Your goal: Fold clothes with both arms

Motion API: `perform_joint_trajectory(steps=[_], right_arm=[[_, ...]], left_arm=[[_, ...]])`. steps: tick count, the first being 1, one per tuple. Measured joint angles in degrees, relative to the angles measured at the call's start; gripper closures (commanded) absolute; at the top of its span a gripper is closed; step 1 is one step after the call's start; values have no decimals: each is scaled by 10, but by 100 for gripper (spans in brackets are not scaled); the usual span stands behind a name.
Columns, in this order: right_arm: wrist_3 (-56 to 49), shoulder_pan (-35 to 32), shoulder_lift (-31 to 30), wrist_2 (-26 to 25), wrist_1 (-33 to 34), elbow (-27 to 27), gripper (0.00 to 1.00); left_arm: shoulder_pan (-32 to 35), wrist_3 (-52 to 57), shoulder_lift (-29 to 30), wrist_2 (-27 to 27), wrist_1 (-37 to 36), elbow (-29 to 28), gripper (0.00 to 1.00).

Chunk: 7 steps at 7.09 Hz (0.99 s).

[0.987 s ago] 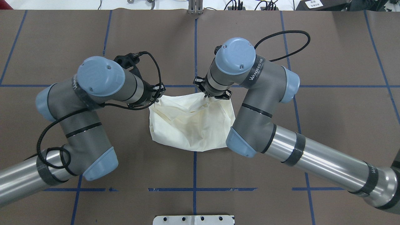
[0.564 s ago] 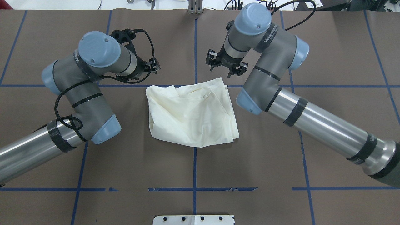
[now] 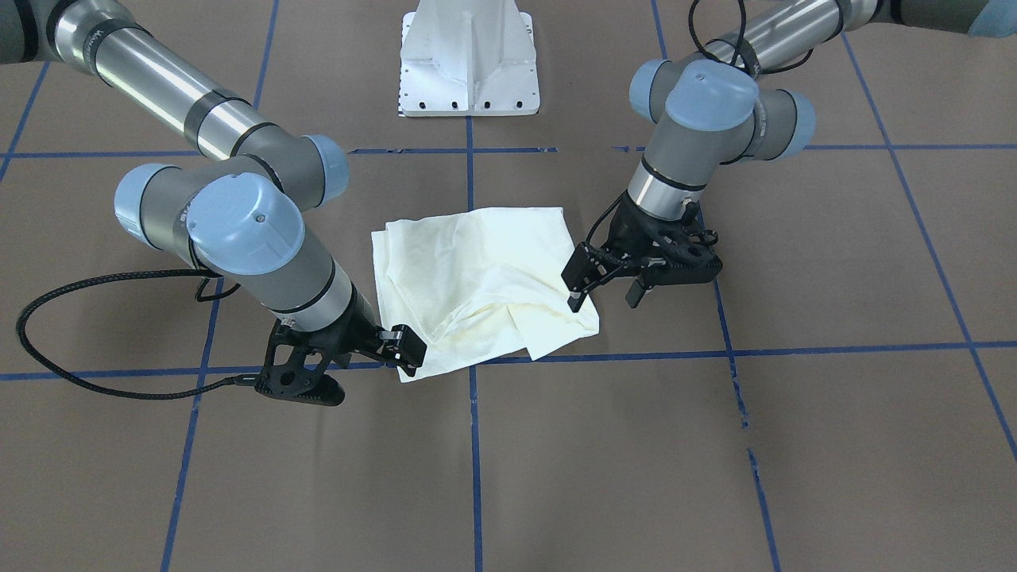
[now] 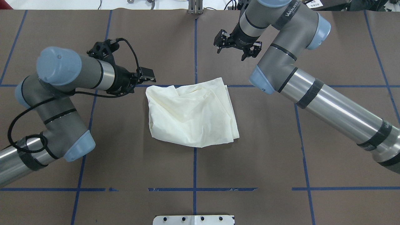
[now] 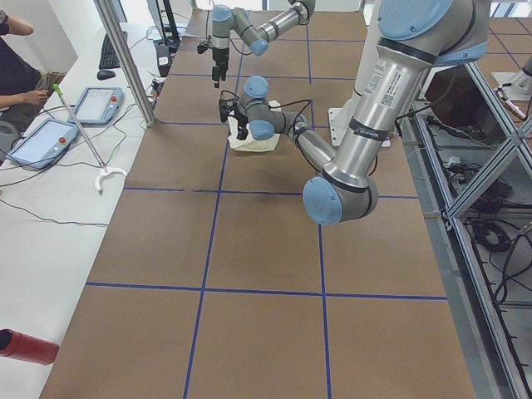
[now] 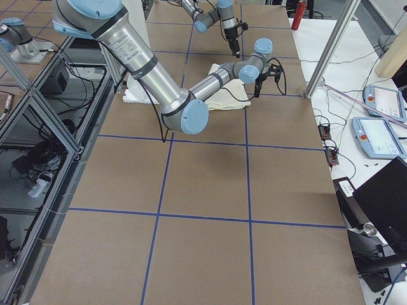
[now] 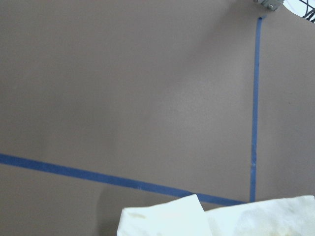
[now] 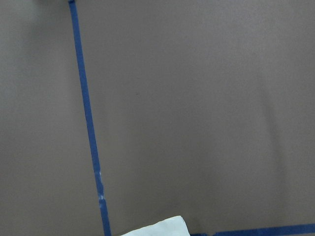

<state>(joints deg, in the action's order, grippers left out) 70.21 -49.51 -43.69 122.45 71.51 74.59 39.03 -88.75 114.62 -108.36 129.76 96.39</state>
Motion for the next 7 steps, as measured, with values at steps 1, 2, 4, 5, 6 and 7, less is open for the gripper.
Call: perform_joint_trajectory(steps=[1, 2, 4, 5, 6, 7], right_arm=[[-15, -12, -4, 4, 1, 5, 0], [-26, -23, -10, 9, 2, 9, 0], [-40, -35, -20, 13, 2, 14, 0], [-42, -38, -22, 14, 2, 16, 0], [-43, -39, -23, 14, 2, 16, 0], [-43, -40, -24, 14, 2, 17, 0]], left_arm=[[-23, -42, -16, 2, 59, -11, 0], [-44, -70, -17, 15, 89, -26, 0], [-75, -101, -11, 32, 117, -40, 0], [-86, -108, -8, 34, 121, -42, 0], [-96, -112, -5, 35, 124, -41, 0], [-109, -114, -3, 35, 129, -40, 0]])
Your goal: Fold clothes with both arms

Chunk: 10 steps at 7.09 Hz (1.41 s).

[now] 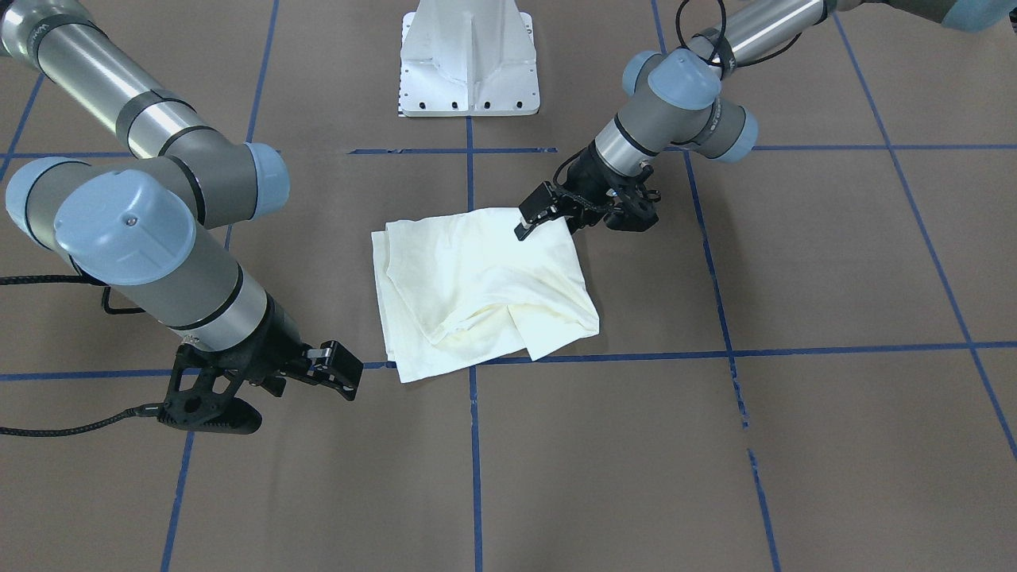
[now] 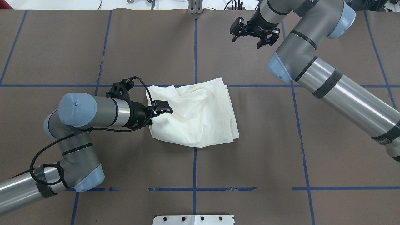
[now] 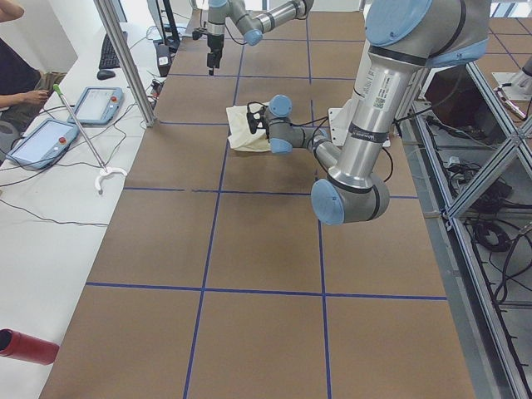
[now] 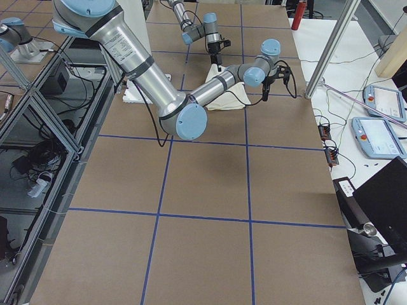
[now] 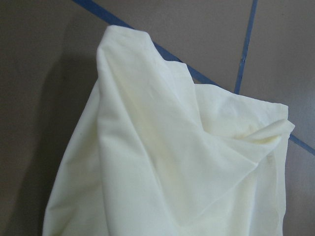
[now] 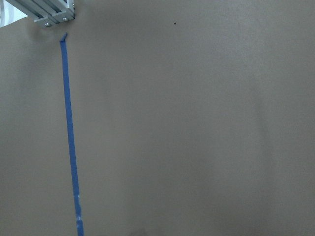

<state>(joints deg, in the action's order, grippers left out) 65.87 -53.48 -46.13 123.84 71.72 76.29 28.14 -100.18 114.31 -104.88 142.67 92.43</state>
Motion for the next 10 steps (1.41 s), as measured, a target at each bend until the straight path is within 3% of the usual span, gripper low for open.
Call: perform_joint_trajectory(steps=[6, 8, 10], right_arm=[[-6, -4, -5, 1, 0, -1, 0], [-19, -5, -10, 1, 0, 0, 0], [-53, -22, -26, 1, 16, 10, 0]], left_arm=[[-91, -1, -40, 8, 0, 34, 0], [-87, 33, -100, -2, -43, 120, 0], [-12, 125, -144, -43, -131, 194, 0]])
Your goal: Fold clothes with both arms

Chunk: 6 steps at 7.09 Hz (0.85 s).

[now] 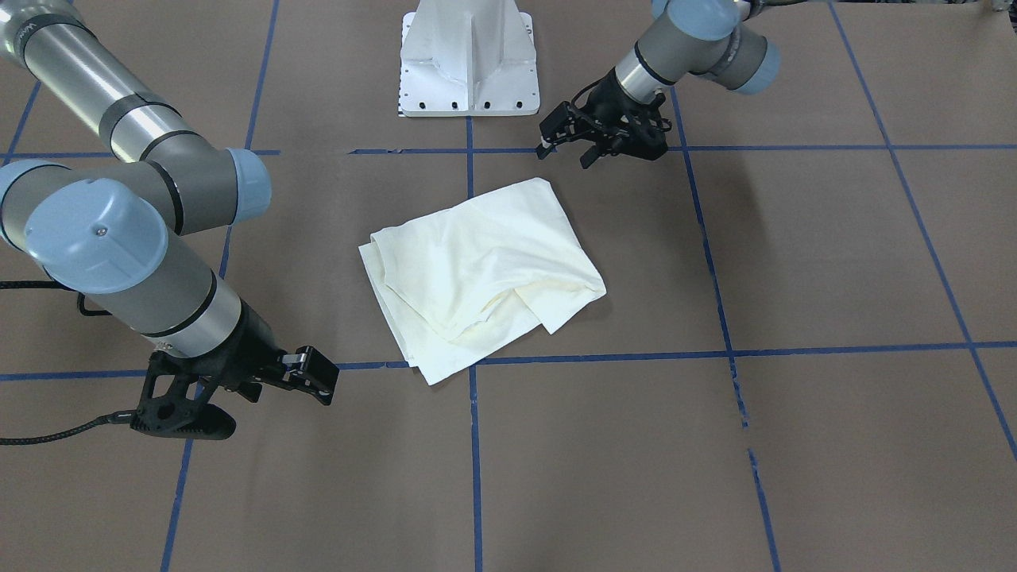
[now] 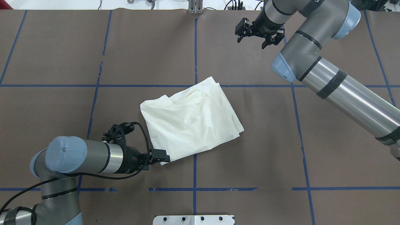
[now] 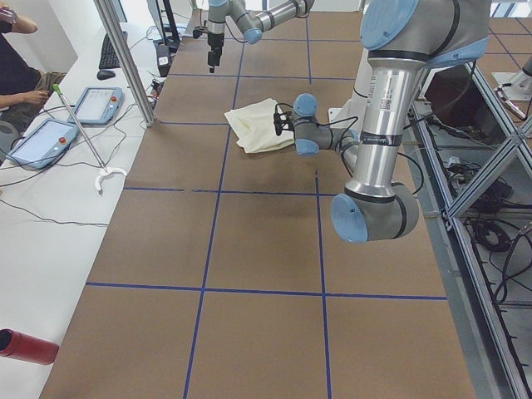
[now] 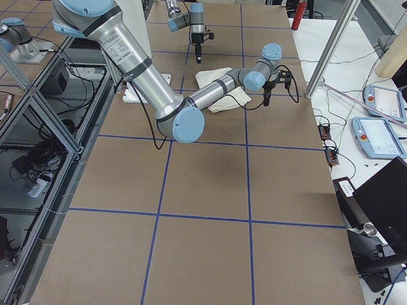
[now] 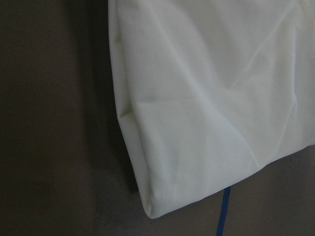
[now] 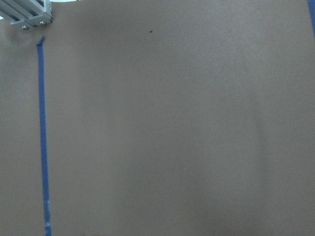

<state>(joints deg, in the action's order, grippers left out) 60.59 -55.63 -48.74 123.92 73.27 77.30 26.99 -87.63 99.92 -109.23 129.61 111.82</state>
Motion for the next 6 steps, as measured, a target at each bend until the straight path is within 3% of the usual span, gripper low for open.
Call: perform_joint_trajectory(steps=[3, 6], right_arm=[[-242, -71, -74, -1, 138, 69, 0], [-498, -183, -253, 58, 222, 177, 0]], left_arm=[[226, 329, -90, -75, -85, 23, 0], [487, 798, -127, -114, -208, -39, 0]])
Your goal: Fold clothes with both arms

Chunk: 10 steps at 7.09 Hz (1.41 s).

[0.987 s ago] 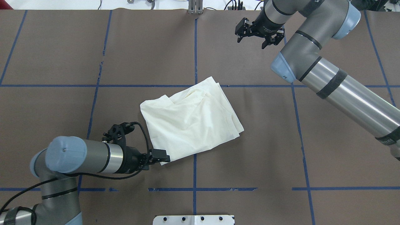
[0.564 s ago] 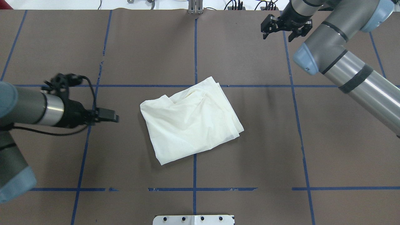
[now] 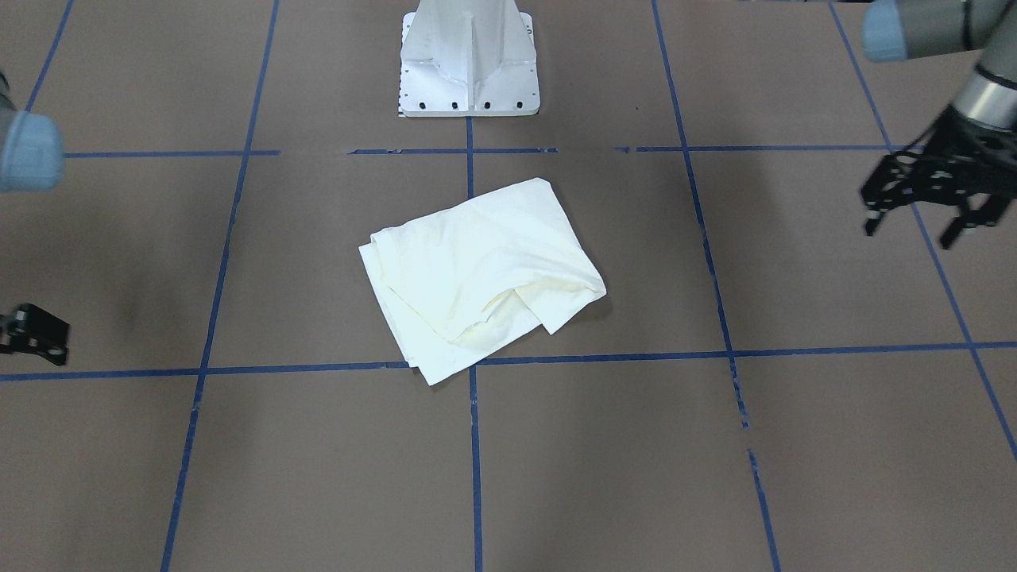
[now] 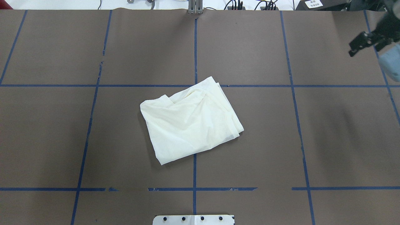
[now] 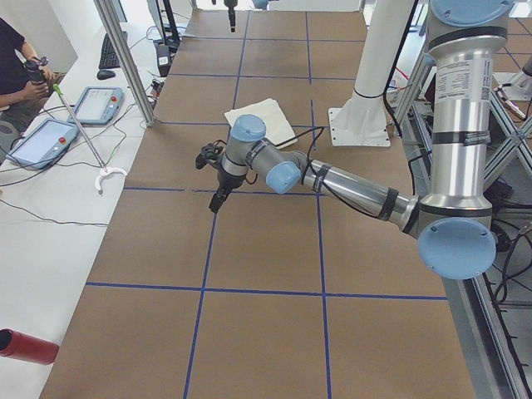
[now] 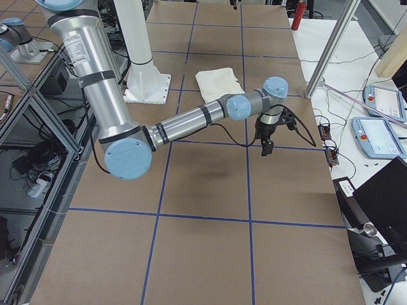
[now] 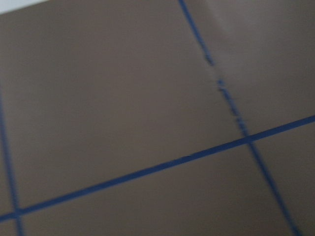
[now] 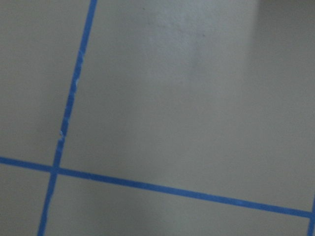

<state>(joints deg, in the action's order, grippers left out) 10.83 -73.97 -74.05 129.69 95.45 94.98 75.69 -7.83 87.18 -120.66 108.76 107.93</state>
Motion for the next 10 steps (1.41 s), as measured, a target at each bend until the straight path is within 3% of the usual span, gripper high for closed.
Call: perform_joint_trajectory(steps=[1, 3, 5, 8, 10], right_arm=[[-76, -40, -61, 30, 5, 13, 0], [-156, -94, -141, 46, 3, 16, 0], [-165, -117, -163, 47, -3, 22, 0], [-160, -151, -181, 55, -4, 21, 0], [-160, -174, -200, 65, -4, 21, 0]], left_arm=[[66, 111, -14, -47, -12, -33, 0], [126, 192, -43, -121, -12, -82, 0], [136, 186, -50, -115, -18, -109, 0], [133, 94, -39, -104, -116, -77, 0], [132, 72, -37, -103, -137, -68, 0]])
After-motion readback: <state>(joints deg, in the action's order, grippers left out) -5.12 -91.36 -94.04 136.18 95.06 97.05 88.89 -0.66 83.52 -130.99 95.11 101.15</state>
